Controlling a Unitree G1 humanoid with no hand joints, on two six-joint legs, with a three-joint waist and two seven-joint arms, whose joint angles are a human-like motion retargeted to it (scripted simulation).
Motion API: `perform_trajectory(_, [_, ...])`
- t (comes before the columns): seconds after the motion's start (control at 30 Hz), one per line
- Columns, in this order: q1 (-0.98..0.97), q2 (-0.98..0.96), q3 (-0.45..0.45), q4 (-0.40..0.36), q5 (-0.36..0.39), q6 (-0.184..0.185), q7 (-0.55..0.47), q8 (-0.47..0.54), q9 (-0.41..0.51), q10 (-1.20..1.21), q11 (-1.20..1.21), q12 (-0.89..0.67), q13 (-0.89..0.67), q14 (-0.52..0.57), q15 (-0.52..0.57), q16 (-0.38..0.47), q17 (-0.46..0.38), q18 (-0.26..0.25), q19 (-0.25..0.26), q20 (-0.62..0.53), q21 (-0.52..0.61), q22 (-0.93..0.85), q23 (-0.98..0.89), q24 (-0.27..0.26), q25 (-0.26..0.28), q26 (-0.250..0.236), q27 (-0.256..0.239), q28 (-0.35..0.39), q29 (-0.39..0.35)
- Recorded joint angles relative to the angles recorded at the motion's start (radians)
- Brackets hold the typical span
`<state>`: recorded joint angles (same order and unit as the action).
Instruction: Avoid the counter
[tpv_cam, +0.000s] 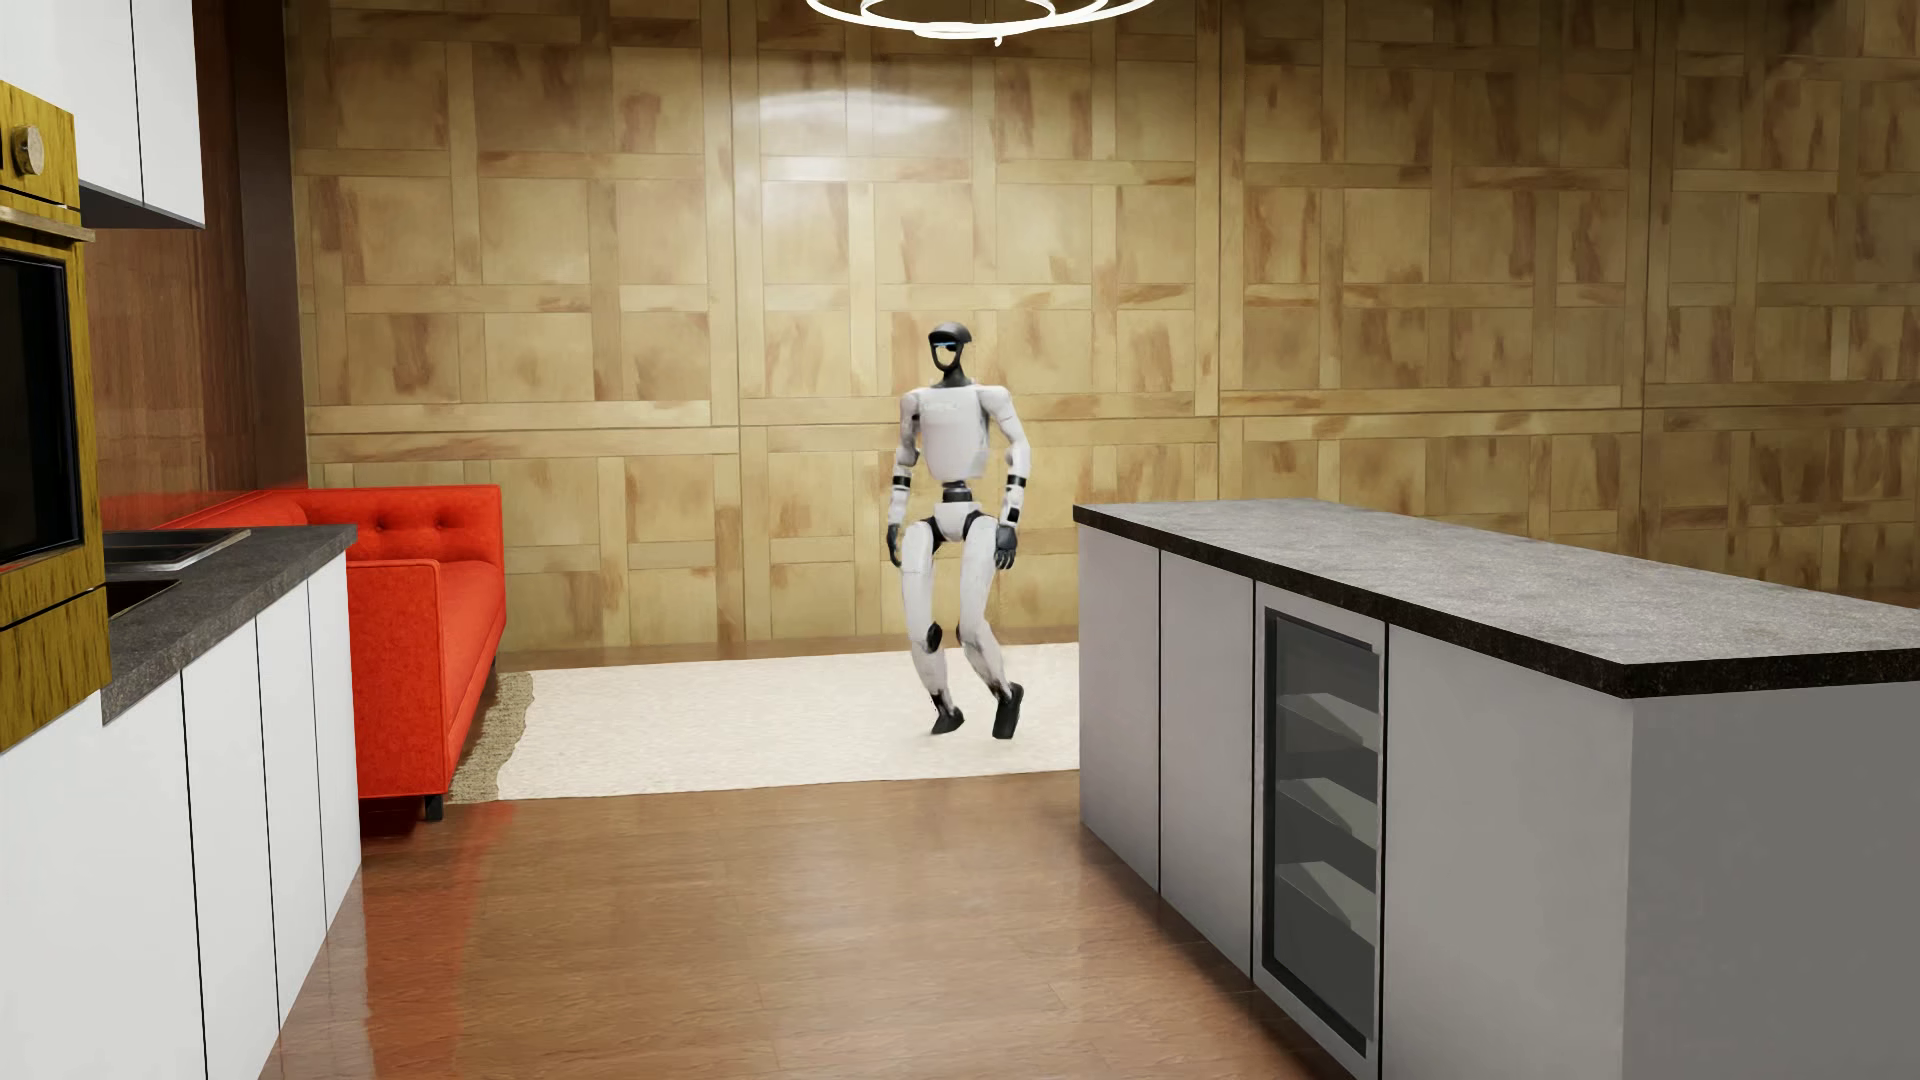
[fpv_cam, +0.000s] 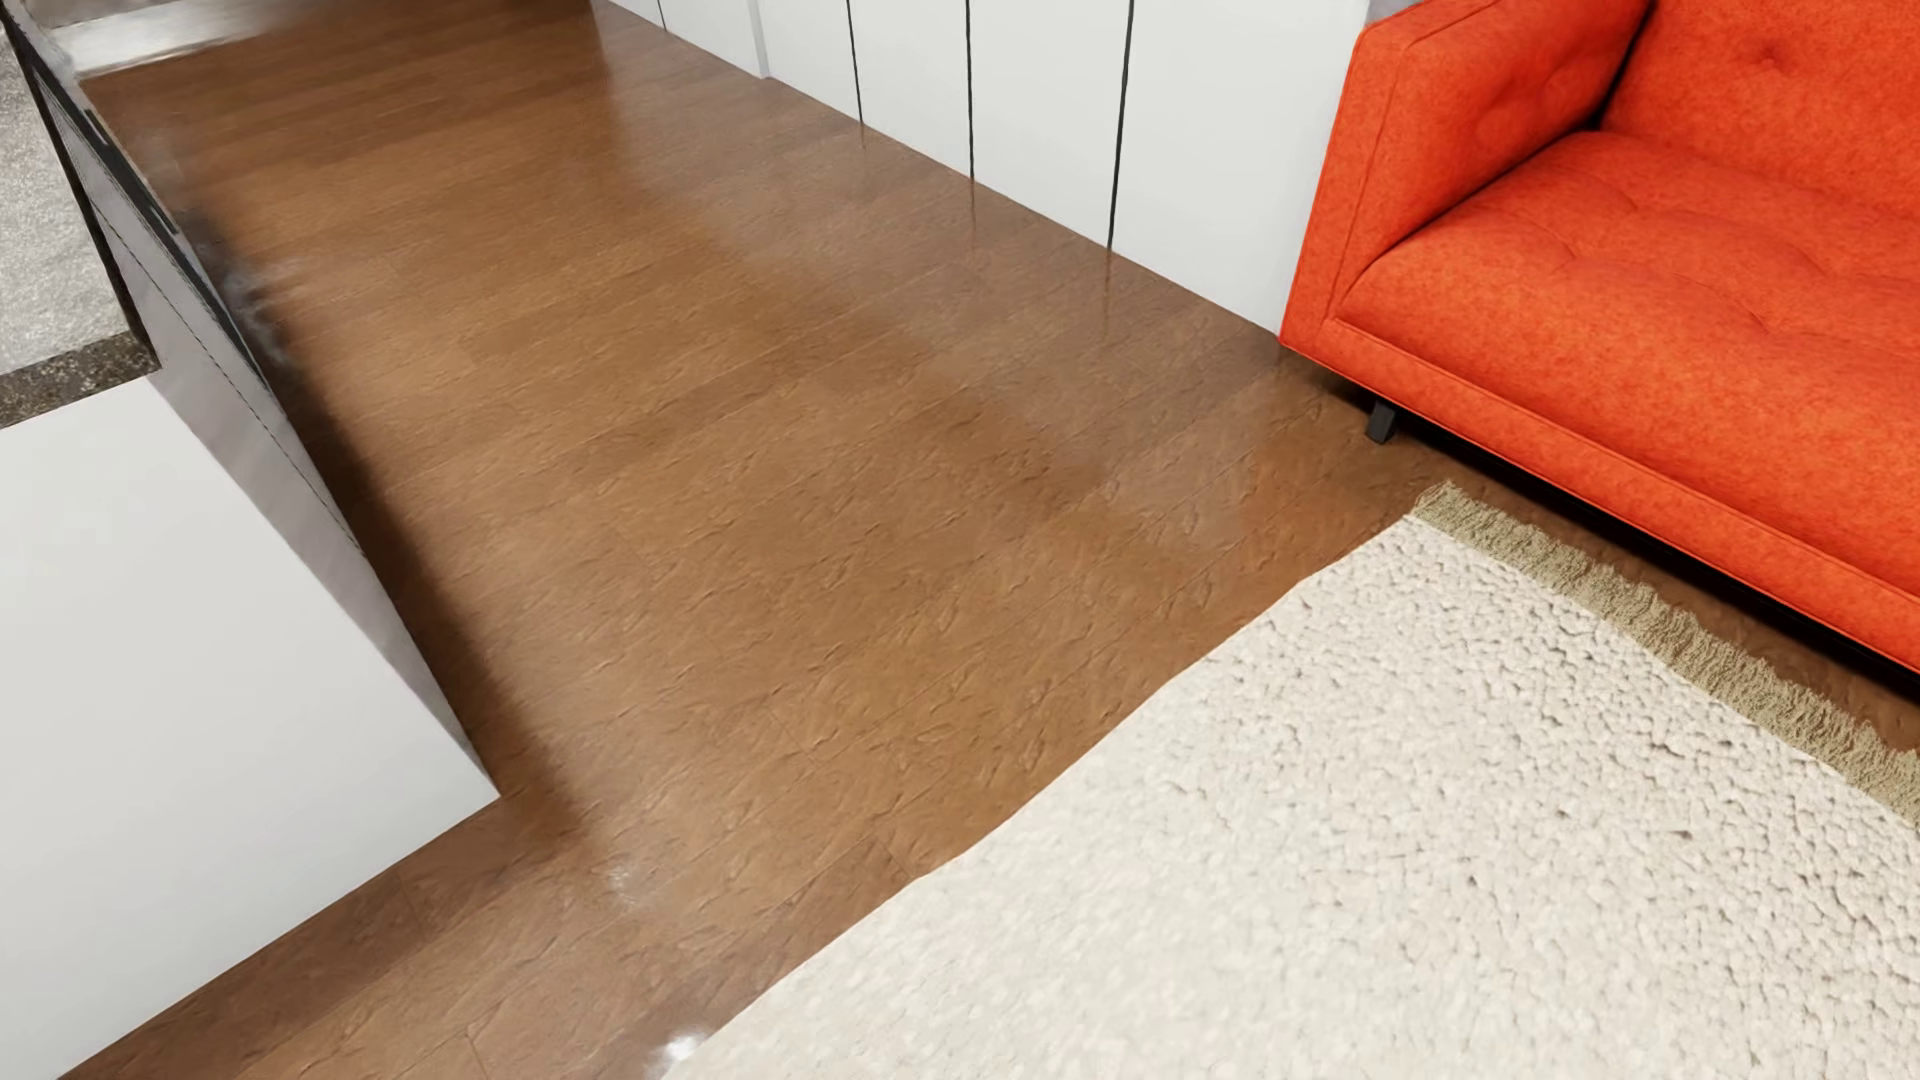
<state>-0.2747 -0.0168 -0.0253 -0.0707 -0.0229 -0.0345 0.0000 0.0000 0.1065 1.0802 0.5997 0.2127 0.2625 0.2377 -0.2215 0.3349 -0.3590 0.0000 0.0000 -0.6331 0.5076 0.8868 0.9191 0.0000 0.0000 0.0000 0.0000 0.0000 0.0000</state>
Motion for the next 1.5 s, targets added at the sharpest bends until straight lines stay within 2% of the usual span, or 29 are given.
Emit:
perform_trajectory(0.03, [-0.056, 0.063, 0.036, -0.005, 0.0, -0.005, 0.0, 0.0, 0.0, -0.22, -0.038, 0.021, -0.021, 0.079, -0.009, 0.003, -0.005, 0.0, 0.0, -0.001, -0.024, 0.023, -0.037, 0.0, 0.0, 0.0, 0.0, 0.0, 0.0])
perform_trajectory(0.07, [-0.088, 0.123, 0.064, -0.007, -0.001, -0.012, 0.0, 0.0, -0.005, -0.426, -0.069, 0.041, -0.032, 0.038, -0.023, 0.011, -0.016, 0.0, 0.0, -0.009, -0.047, 0.031, -0.094, 0.0, 0.0, 0.0, 0.0, 0.0, 0.0])
perform_trajectory(0.13, [-0.126, 0.208, 0.099, -0.019, -0.016, -0.023, 0.0, 0.0, -0.021, -0.607, -0.072, 0.072, -0.051, -0.35, -0.062, 0.024, -0.036, 0.0, 0.0, -0.042, -0.103, 0.048, -0.165, 0.0, 0.0, 0.0, 0.0, 0.0, 0.0])
perform_trajectory(0.17, [-0.147, 0.24, 0.111, -0.028, -0.019, -0.031, 0.0, 0.0, -0.024, -0.6, -0.049, 0.09, -0.046, -0.329, -0.06, 0.039, -0.04, 0.0, 0.0, -0.066, -0.129, 0.033, -0.176, 0.0, 0.0, 0.0, 0.0, 0.0, 0.0])
perform_trajectory(0.23, [-0.142, 0.247, 0.109, -0.077, -0.051, -0.058, 0.0, 0.0, -0.037, -0.512, 0.115, 0.125, -0.007, -0.093, 0.088, 0.044, -0.029, 0.0, 0.0, -0.066, -0.182, 0.039, -0.167, 0.0, 0.0, 0.0, 0.0, 0.0, 0.0])
perform_trajectory(0.27, [-0.12, 0.159, 0.087, -0.118, -0.087, -0.077, 0.0, 0.0, -0.046, -0.467, 0.328, 0.129, 0.005, -0.045, 0.22, 0.042, -0.02, 0.0, 0.0, -0.073, -0.174, 0.052, -0.128, 0.0, 0.0, 0.0, 0.0, 0.0, 0.0])
perform_trajectory(0.3, [-0.065, 0.056, 0.051, -0.142, -0.1, -0.084, 0.0, 0.0, -0.041, -0.439, 0.545, 0.123, 0.015, -0.074, 0.241, 0.043, -0.016, 0.0, 0.0, -0.08, -0.157, 0.062, -0.091, 0.0, 0.0, 0.0, 0.0, 0.0, 0.0])
perform_trajectory(0.37, [0.127, -0.138, -0.013, -0.156, -0.109, -0.096, 0.0, 0.0, -0.002, -0.501, 0.698, 0.093, 0.015, -0.209, 0.036, 0.05, -0.006, 0.0, 0.0, -0.072, -0.101, 0.043, -0.042, 0.0, 0.0, 0.0, 0.0, 0.0, 0.0])
perform_trajectory(0.43, [0.293, -0.257, -0.124, -0.136, -0.089, -0.066, 0.0, 0.0, 0.009, -0.56, 0.452, 0.037, 0.043, -0.338, -0.019, 0.062, -0.006, 0.0, 0.0, -0.061, -0.061, 0.031, -0.021, 0.0, 0.0, 0.0, 0.0, 0.0, 0.0])
perform_trajectory(0.53, [0.462, -0.388, -0.22, -0.104, -0.086, -0.015, 0.0, 0.0, -0.024, -0.643, -0.048, -0.031, 0.102, -0.54, 0.069, 0.072, -0.022, 0.0, 0.0, 0.039, -0.1, -0.046, -0.023, 0.0, 0.0, 0.0, 0.0, 0.0, 0.0])
perform_trajectory(0.6, [0.533, -0.455, -0.278, -0.087, -0.121, 0.02, 0.0, 0.0, -0.049, -0.607, -0.044, -0.06, 0.134, -0.593, 0.103, 0.084, -0.029, 0.0, 0.0, 0.062, -0.113, -0.076, -0.008, 0.0, 0.0, 0.0, 0.0, 0.0, 0.0])
perform_trajectory(0.63, [0.567, -0.461, -0.311, -0.071, -0.108, 0.044, 0.0, 0.0, -0.042, -0.529, 0.049, -0.047, 0.144, -0.559, 0.154, 0.077, -0.038, 0.0, 0.0, 0.094, -0.111, -0.101, 0.005, 0.0, 0.0, 0.0, 0.0, 0.0, 0.0])
perform_trajectory(0.67, [0.537, -0.478, -0.324, -0.048, -0.085, 0.076, 0.0, 0.0, -0.045, -0.377, 0.155, -0.046, 0.149, -0.415, 0.176, 0.068, -0.03, 0.0, 0.0, 0.146, -0.143, -0.119, 0.025, 0.0, 0.0, 0.0, 0.0, 0.0, 0.0])
perform_trajectory(0.7, [0.478, -0.437, -0.319, -0.034, -0.077, 0.102, 0.0, 0.0, -0.035, -0.171, 0.217, -0.039, 0.134, -0.205, 0.14, 0.043, -0.031, 0.0, 0.0, 0.093, -0.111, -0.074, 0.065, 0.0, 0.0, 0.0, 0.0, 0.0, 0.0])
perform_trajectory(0.73, [0.385, -0.394, -0.279, -0.027, -0.076, 0.103, 0.0, 0.0, -0.027, 0.017, 0.242, -0.041, 0.12, -0.069, 0.093, 0.035, -0.021, 0.0, 0.0, 0.067, -0.104, -0.063, 0.088, 0.0, 0.0, 0.0, 0.0, 0.0, 0.0])
perform_trajectory(0.8, [0.18, -0.238, -0.188, -0.02, -0.108, 0.079, 0.0, 0.0, -0.013, 0.145, 0.186, -0.032, 0.104, -0.016, 0.048, 0.016, 0.005, 0.0, 0.0, 0.009, -0.092, -0.039, 0.081, 0.0, 0.0, 0.0, 0.0, 0.0, 0.0])
perform_trajectory(0.9, [-0.112, 0.033, -0.024, -0.017, -0.149, 0.023, 0.0, 0.0, -0.018, -0.142, 0.027, 0.029, 0.11, 0.034, -0.048, -0.004, 0.003, 0.0, 0.0, -0.015, -0.07, 0.016, -0.047, 0.0, 0.0, 0.0, 0.0, 0.0, 0.0])
perform_trajectory(0.93, [-0.181, 0.112, 0.041, -0.005, -0.156, 0.012, 0.0, 0.0, -0.02, -0.269, -0.008, 0.06, 0.111, 0.02, -0.076, 0.007, -0.009, 0.0, 0.0, -0.02, -0.067, 0.011, -0.101, 0.0, 0.0, 0.0, 0.0, 0.0, 0.0])
perform_trajectory(0.97, [-0.243, 0.183, 0.099, 0.012, -0.155, 0.013, 0.0, 0.0, -0.023, -0.402, -0.031, 0.084, 0.103, -0.06, -0.103, 0.018, -0.025, 0.0, 0.0, -0.017, -0.075, 0.013, -0.145, 0.0, 0.0, 0.0, 0.0, 0.0, 0.0])
perform_trajectory(1.03, [-0.322, 0.284, 0.221, 0.073, -0.156, 0.007, 0.0, 0.0, -0.033, -0.571, -0.041, 0.137, 0.062, -0.365, -0.131, 0.034, -0.062, 0.0, 0.0, -0.015, -0.058, 0.051, -0.177, 0.0, 0.0, 0.0, 0.0, 0.0, 0.0])
perform_trajectory(1.07, [-0.339, 0.33, 0.273, 0.109, -0.169, -0.007, 0.0, 0.0, -0.029, -0.581, -0.033, 0.166, 0.04, -0.412, -0.104, 0.047, -0.067, 0.0, 0.0, -0.022, -0.056, 0.07, -0.17, 0.0, 0.0, 0.0, 0.0, 0.0, 0.0])
perform_trajectory(1.1, [-0.382, 0.365, 0.299, 0.119, -0.191, -0.028, 0.0, 0.0, -0.038, -0.537, -0.02, 0.193, 0.029, -0.223, -0.034, 0.05, -0.067, 0.0, 0.0, -0.024, -0.065, 0.104, -0.155, 0.0, 0.0, 0.0, 0.0, 0.0, 0.0])
perform_trajectory(1.13, [-0.439, 0.37, 0.29, 0.091, -0.218, -0.059, 0.0, 0.0, -0.048, -0.437, 0.027, 0.204, 0.03, 0.005, 0.087, 0.053, -0.058, 0.0, 0.0, -0.055, -0.091, 0.132, -0.142, 0.0, 0.0, 0.0, 0.0, 0.0, 0.0])
perform_trajectory(1.17, [-0.451, 0.329, 0.265, 0.031, -0.244, -0.101, 0.0, 0.0, -0.055, -0.356, 0.13, 0.196, 0.036, 0.057, 0.246, 0.051, -0.043, 0.0, 0.0, -0.094, -0.103, 0.167, -0.112, 0.0, 0.0, 0.0, 0.0, 0.0, 0.0])
perform_trajectory(1.2, [-0.409, 0.267, 0.23, -0.012, -0.226, -0.103, 0.0, 0.0, -0.049, -0.309, 0.28, 0.179, 0.043, 0.012, 0.36, 0.052, -0.035, 0.0, 0.0, -0.117, -0.099, 0.181, -0.075, 0.0, 0.0, 0.0, 0.0, 0.0, 0.0])
perform_trajectory(1.23, [-0.358, 0.158, 0.195, -0.063, -0.215, -0.109, 0.0, 0.0, -0.046, -0.289, 0.46, 0.167, 0.04, -0.026, 0.359, 0.051, -0.033, 0.0, 0.0, -0.095, -0.074, 0.165, -0.054, 0.0, 0.0, 0.0, 0.0, 0.0, 0.0])
perform_trajectory(1.33, [-0.031, -0.139, 0.056, -0.18, -0.145, -0.085, 0.0, 0.0, -0.005, -0.411, 0.75, 0.087, 0.055, -0.178, 0.02, 0.045, -0.019, 0.0, 0.0, -0.039, -0.028, 0.066, -0.033, 0.0, 0.0, 0.0, 0.0, 0.0, 0.0])
perform_trajectory(1.4, [0.22, -0.284, -0.066, -0.148, -0.085, -0.037, 0.0, 0.0, 0.018, -0.539, 0.578, 0.039, 0.076, -0.321, -0.042, 0.054, -0.017, 0.0, 0.0, 0.054, -0.022, -0.076, -0.039, 0.0, 0.0, 0.0, 0.0, 0.0, 0.0])
perform_trajectory(1.5, [0.465, -0.412, -0.21, -0.095, -0.116, -0.007, 0.0, 0.0, 0.0, -0.658, 0.072, -0.078, 0.109, -0.549, 0.014, 0.061, -0.02, 0.0, 0.0, 0.141, -0.036, -0.211, -0.058, 0.0, 0.0, 0.0, 0.0, 0.0, 0.0])
